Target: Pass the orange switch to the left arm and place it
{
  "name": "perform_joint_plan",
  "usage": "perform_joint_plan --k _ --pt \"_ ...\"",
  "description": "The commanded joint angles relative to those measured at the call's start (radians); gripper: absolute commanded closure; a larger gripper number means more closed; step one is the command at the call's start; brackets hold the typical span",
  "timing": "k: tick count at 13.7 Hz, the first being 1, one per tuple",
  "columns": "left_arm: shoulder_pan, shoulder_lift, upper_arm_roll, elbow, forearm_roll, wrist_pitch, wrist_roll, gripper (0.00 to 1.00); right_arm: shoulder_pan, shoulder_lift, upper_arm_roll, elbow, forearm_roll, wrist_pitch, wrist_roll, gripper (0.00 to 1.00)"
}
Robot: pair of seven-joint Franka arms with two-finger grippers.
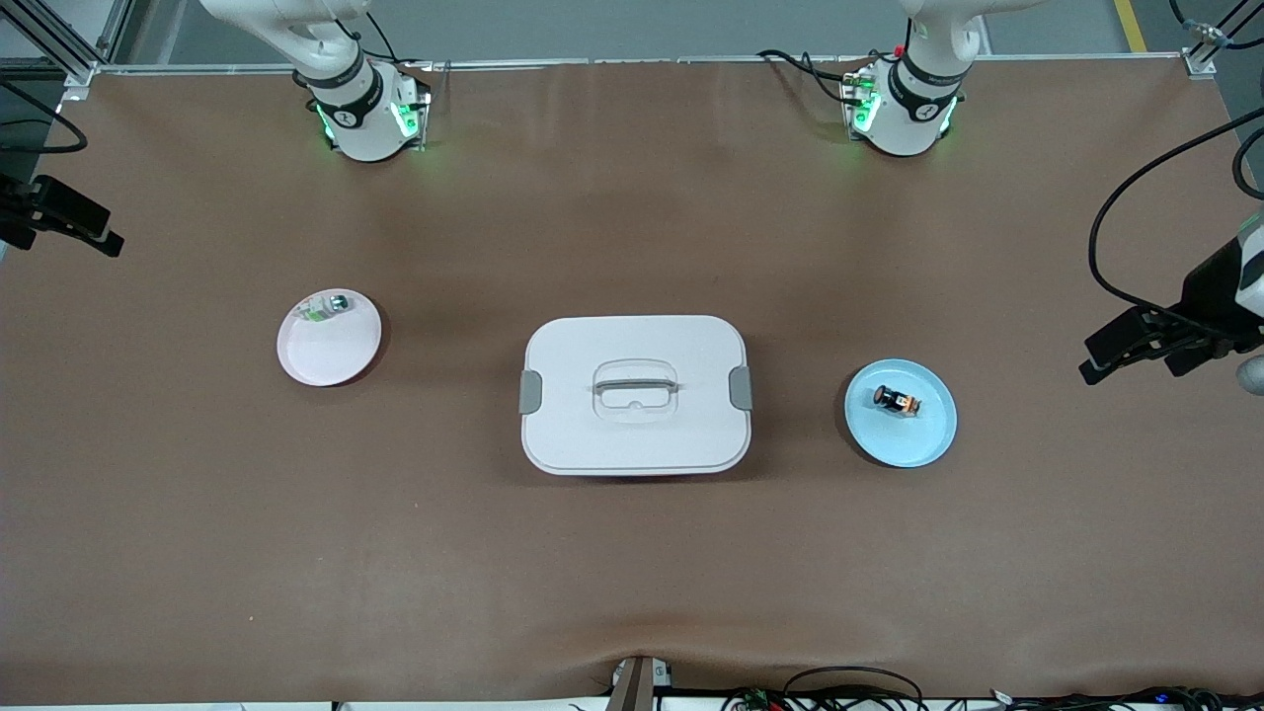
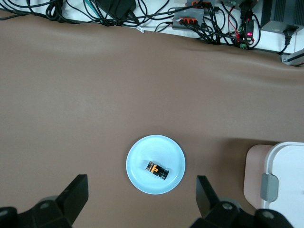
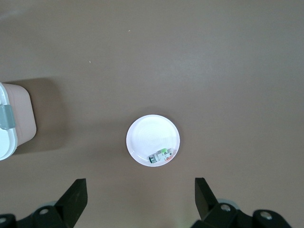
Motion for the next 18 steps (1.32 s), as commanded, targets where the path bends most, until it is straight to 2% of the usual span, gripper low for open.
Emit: perform_joint_plan --k 1,3,4,9,12,15,18 --pt "-0.09 -0.001 0.097 0.018 0.009 -0.029 0.016 0.0 -0.011 0.004 0.01 0.013 0.015 -0.013 0.013 0.0" --pt "-0.202 -0.005 0.216 0.016 0.004 -0.037 0.016 0.0 -0.009 0.002 0.01 0.014 0.014 -0.013 0.013 0.0" --pt "-0.224 -0.007 0.237 0.016 0.0 -0.044 0.018 0.0 -0.011 0.004 0.01 0.014 0.015 -0.013 0.013 0.0" --pt "-0.212 -0.007 0.234 0.015 -0.01 -0.063 0.02 0.0 -0.016 0.002 0.01 0.014 0.014 -0.014 0.014 0.0" --pt "-0.2 -0.038 0.229 -0.031 -0.01 -0.058 0.021 0.0 -0.017 0.002 0.01 0.014 0.014 -0.014 0.014 0.0" --pt "-0.1 -0.1 0.144 -0.098 -0.034 -0.049 0.027 0.0 -0.017 0.002 0.01 0.014 0.014 -0.014 0.014 0.0" --pt "-0.098 -0.157 0.14 -0.152 -0.036 -0.048 0.027 0.0 -0.017 0.002 0.01 0.014 0.014 -0.014 0.014 0.0"
